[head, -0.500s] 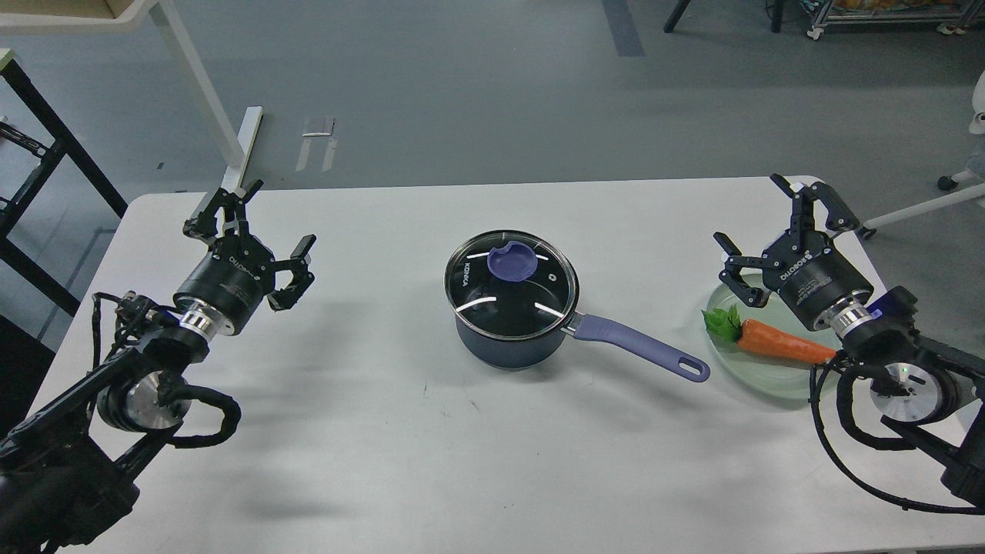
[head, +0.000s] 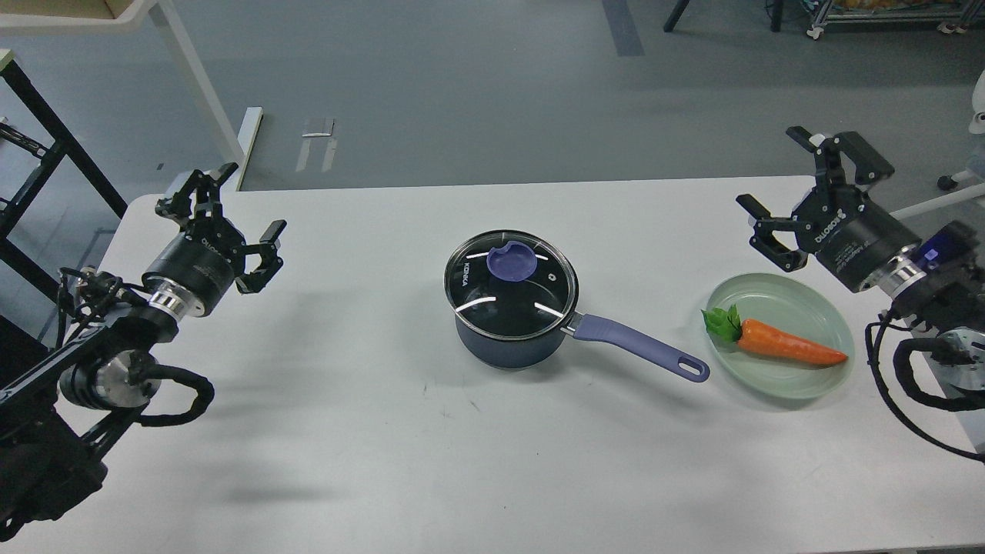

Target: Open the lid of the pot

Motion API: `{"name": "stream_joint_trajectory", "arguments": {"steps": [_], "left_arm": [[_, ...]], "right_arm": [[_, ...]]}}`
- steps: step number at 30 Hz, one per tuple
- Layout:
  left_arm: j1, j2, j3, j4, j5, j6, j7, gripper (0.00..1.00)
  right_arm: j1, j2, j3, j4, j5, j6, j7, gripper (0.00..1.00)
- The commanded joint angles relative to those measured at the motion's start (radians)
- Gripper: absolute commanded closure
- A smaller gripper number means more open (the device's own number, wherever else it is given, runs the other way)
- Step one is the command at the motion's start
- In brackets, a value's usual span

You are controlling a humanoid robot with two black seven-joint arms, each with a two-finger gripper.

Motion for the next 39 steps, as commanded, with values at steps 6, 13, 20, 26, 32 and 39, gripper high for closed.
{"name": "stream_joint_trajectory", "arguments": {"steps": [6,13,20,26,32,39], "left_arm": [[-0.062,0.049,0.001,0.059,0.008,-0.075,-0.051,0.01],[-0.067,0.079,0.001,0.025,0.065,-0.159,-0.083,0.01],[-0.061,0.086,0.001,-0.064,0.105,-0.159,-0.085,0.01],[-0.061,0.082,0.002,-0.109,0.126,-0.15,-0.085,0.01],[-0.074,0.079,0.001,-0.123,0.166,-0.144,-0.083,0.01],[-0.088,0.071,0.001,-0.124,0.168,-0.132,-0.083,0.01]], "right_arm": [[0.223,-0.083,-0.131,0.116,-0.62,-0.066,0.0,0.0],[0.497,-0.069,-0.473,0.19,-1.036,-0.179,0.0,0.0],[0.633,0.003,-0.737,0.201,-1.315,-0.279,0.0,0.0],[0.642,0.076,-0.825,0.156,-1.381,-0.288,0.0,0.0],[0.65,0.159,-0.885,0.098,-1.378,-0.288,0.0,0.01],[0.648,0.213,-0.915,0.054,-1.38,-0.291,0.0,0.11]]}}
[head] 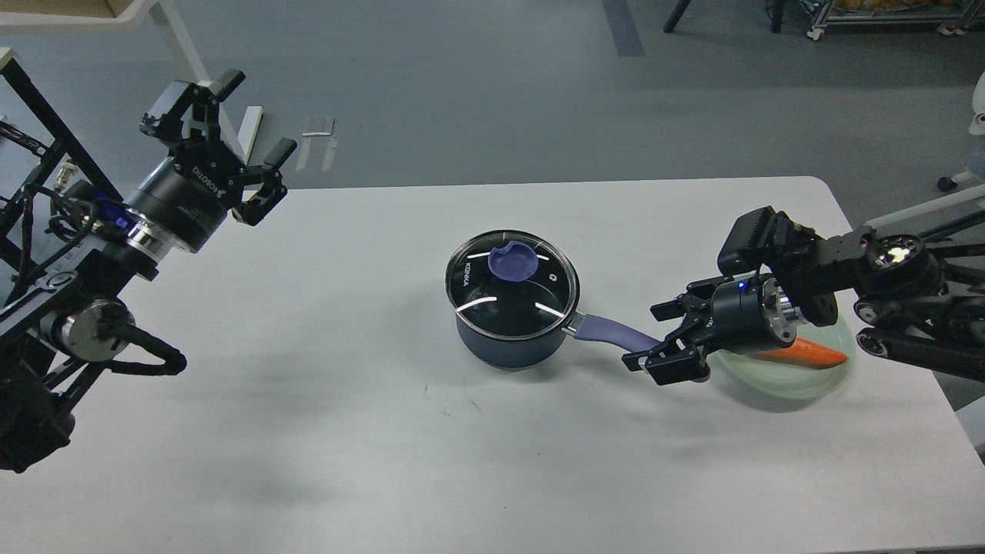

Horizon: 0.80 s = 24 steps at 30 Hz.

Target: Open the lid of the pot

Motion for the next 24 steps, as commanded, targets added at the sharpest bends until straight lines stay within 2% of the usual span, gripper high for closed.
{"name": "stream_joint_trajectory", "arguments": {"steps": [1,4,5,8,16,24], "left_arm": [[-0.001,-0.002,0.0,0.0,0.0,0.001,0.0,0.01],[-0.001,-0.002,0.002,0.0,0.0,0.001,0.0,0.01],[-0.001,-0.002,0.0,0.0,0.0,0.001,0.0,0.01],[-0.001,-0.004,0.0,0.0,0.0,0.001,0.0,0.01],[-0.001,-0.004,0.002,0.0,0.0,0.001,0.0,0.01],[-0.001,-0.002,0.002,-0.009,0.072,-0.005,0.0,0.01]], "right_arm": [[0.0,0.009,-0.007,-0.005,-0.001,-0.003,0.0,0.15],[0.001,0.012,-0.03,-0.005,-0.004,-0.004,0.0,0.35],[0.001,0.014,-0.036,-0.005,-0.004,-0.004,0.0,0.38],[0.001,0.015,-0.041,-0.005,-0.004,-0.004,0.0,0.41],[0.011,0.014,-0.056,-0.005,-0.023,-0.004,0.0,0.64],[0.041,0.014,-0.063,-0.003,-0.027,-0.003,0.0,0.71]]}}
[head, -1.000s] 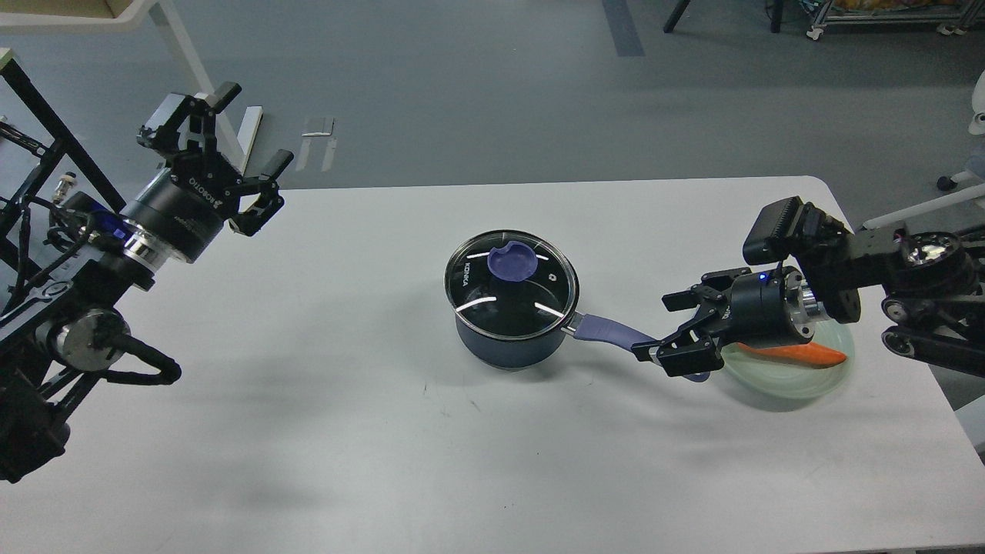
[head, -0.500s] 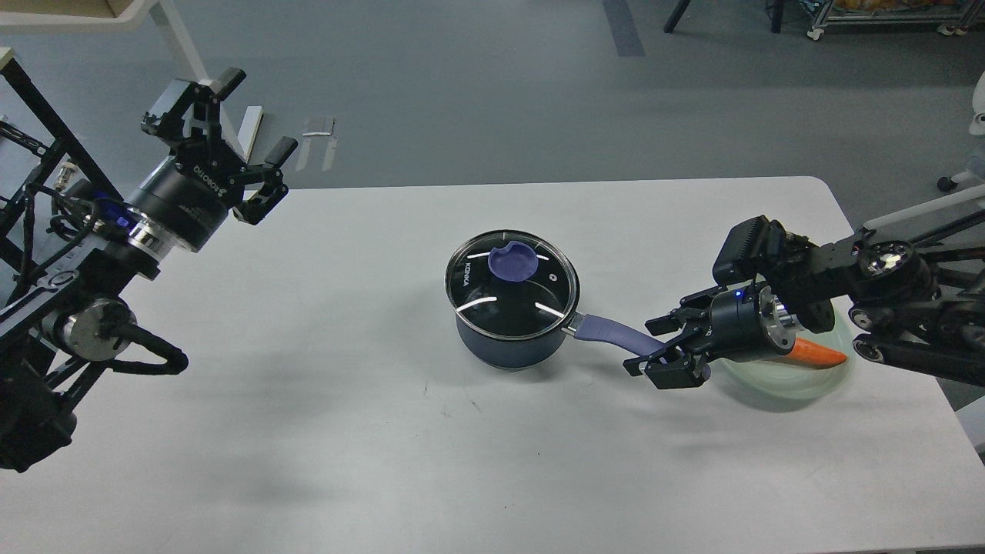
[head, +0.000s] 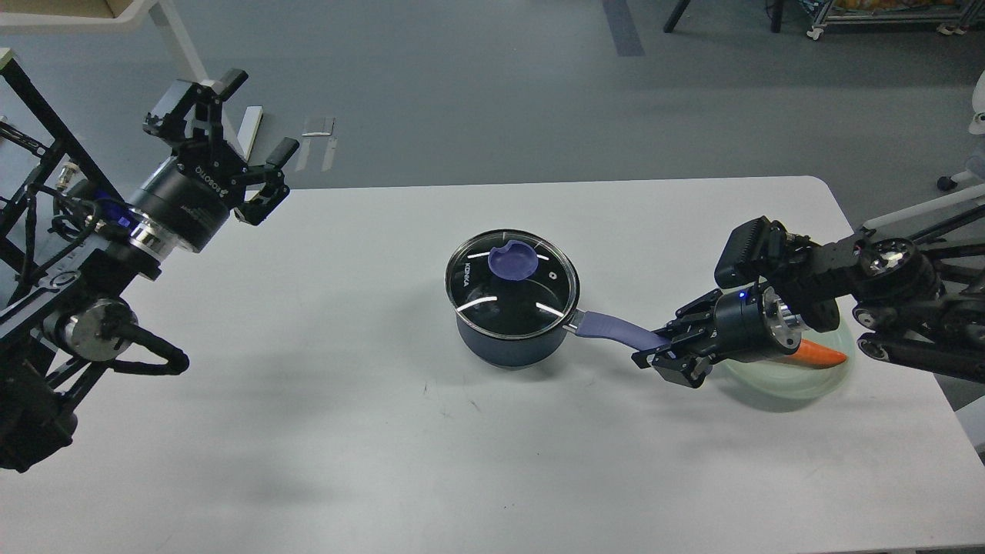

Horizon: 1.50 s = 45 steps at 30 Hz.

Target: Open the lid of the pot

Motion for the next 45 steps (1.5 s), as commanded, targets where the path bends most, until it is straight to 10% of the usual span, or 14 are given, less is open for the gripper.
{"name": "stream_joint_trajectory", "arguments": {"steps": [1,10,16,30,45], "left_arm": [[0.0,0.001,0.0,-0.009,0.06,-0.009,-0.002,0.01],[-0.009,0.001,0.0,-0.071,0.384,-0.009,-0.003,0.01],[-0.119,-0.048,0.009,-0.112,0.895,0.012,-0.087,0.01],[-0.537,-0.111,0.688,-0.075,1.402,0.397,-0.087,0.01],[-0.574,-0.318,0.761,0.185,1.554,0.444,-0.087,0.01]], "right_arm": [[0.009,0.0,-0.01,0.0,-0.002,0.0,-0.001,0.73],[0.012,0.002,-0.021,0.001,0.0,0.002,-0.001,0.74],[0.009,0.002,-0.032,0.0,0.001,0.002,-0.001,0.74],[0.009,0.017,-0.035,0.001,0.003,0.003,-0.001,0.73],[0.009,0.02,-0.035,0.001,0.004,0.003,-0.001,0.73]]}}
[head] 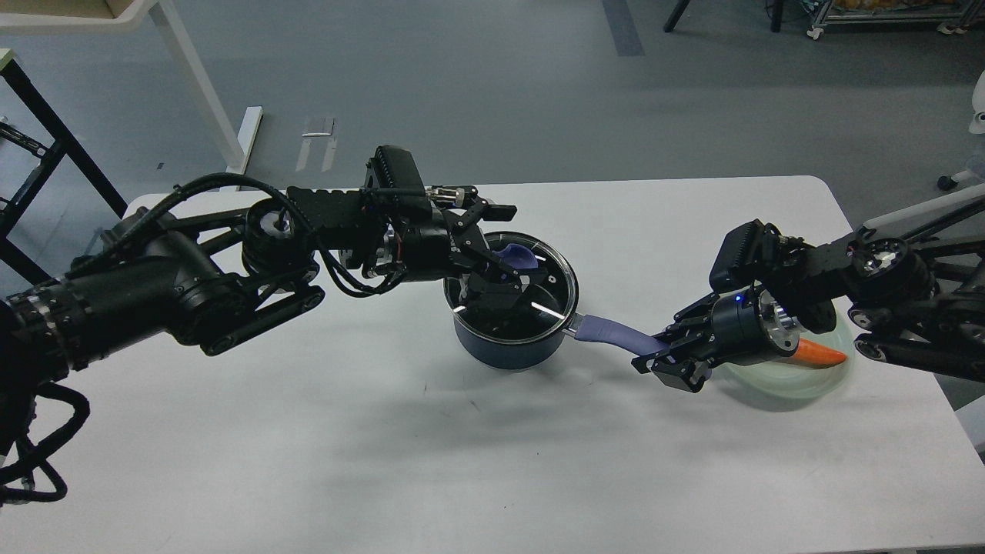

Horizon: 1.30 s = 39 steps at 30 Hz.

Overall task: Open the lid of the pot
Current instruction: 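Reach the left gripper over the pan to the purple lid knob, then close the left gripper on the purple lid knob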

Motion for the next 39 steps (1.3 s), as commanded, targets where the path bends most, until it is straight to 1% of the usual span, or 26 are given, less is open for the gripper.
{"name": "stream_joint_trajectory", "arguments": {"steps": [1,10,19,25,26,28,30,32,35,36,39], "left_arm": [[0.001,-0.022,0.019,0.036,-0.001,0.013,0.0,0.01],[0.013,-0.063,0.024,0.117,-0.003,0.019,0.0,0.01],[0.036,-0.079,0.024,0.125,-0.009,0.021,0.0,0.01],[0.036,-0.097,0.025,0.158,-0.012,0.022,0.0,0.05],[0.038,-0.097,0.025,0.158,-0.012,0.022,0.0,0.08],[0.036,-0.099,0.025,0.16,-0.012,0.024,0.0,0.17],[0.038,-0.097,0.025,0.16,-0.012,0.027,0.0,0.19],[0.047,-0.097,0.027,0.16,-0.012,0.027,0.0,0.26],[0.05,-0.097,0.031,0.16,-0.012,0.03,0.0,0.44],[0.05,-0.097,0.031,0.158,-0.012,0.03,0.0,0.48],[0.05,-0.097,0.039,0.157,-0.011,0.035,0.0,0.52]], "right_arm": [[-0.001,0.0,0.0,-0.002,0.001,0.0,0.0,0.73],[-0.001,0.0,0.0,0.0,0.001,0.0,0.0,0.73],[-0.001,0.0,0.002,0.0,0.002,0.0,0.0,0.73],[-0.001,0.0,0.0,-0.002,0.002,0.0,0.0,0.73],[0.001,0.0,0.0,-0.002,0.002,0.0,0.0,0.73],[-0.001,0.0,0.0,-0.002,0.002,0.0,0.0,0.73],[-0.001,0.0,0.0,-0.002,0.002,0.0,0.0,0.73],[-0.001,0.0,0.0,-0.002,0.002,-0.002,0.0,0.73],[-0.002,0.0,0.002,-0.002,0.002,-0.002,0.0,0.73],[-0.002,0.0,0.002,-0.002,0.002,-0.002,0.0,0.73],[-0.005,0.0,0.002,-0.002,0.002,-0.003,0.0,0.73]]}}
